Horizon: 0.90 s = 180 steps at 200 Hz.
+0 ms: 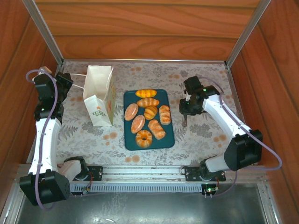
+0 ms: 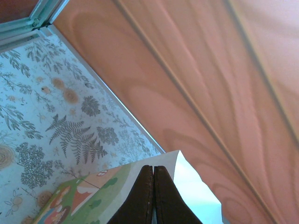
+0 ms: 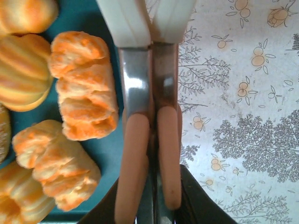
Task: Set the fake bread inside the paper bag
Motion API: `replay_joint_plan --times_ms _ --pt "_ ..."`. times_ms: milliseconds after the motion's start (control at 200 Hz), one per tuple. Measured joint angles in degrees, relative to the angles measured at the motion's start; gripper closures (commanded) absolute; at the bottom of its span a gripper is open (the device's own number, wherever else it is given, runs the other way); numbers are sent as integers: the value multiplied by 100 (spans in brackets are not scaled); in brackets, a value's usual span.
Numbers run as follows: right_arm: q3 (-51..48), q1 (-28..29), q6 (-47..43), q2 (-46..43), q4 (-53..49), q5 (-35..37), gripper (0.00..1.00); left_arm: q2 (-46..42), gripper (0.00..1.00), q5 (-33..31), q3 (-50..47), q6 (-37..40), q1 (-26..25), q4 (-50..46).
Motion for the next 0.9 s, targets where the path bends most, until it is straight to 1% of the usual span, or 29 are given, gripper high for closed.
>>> replay_joint_plan --times_ms 55,120,175,590,899 --pt "79 0 0 -72 -101 -101 58 0 100 0 0 0 0 0" --pt "140 0 22 -151 -170 -188 52 0 100 0 0 0 0 0" --pt "177 0 17 -214 -208 -267 50 0 100 0 0 0 0 0" --pt "400 0 22 -286 -422 -492 51 0 100 0 0 -13 0 2" --pt "433 83 20 -404 -658 -839 53 -2 100 0 0 -13 0 2"
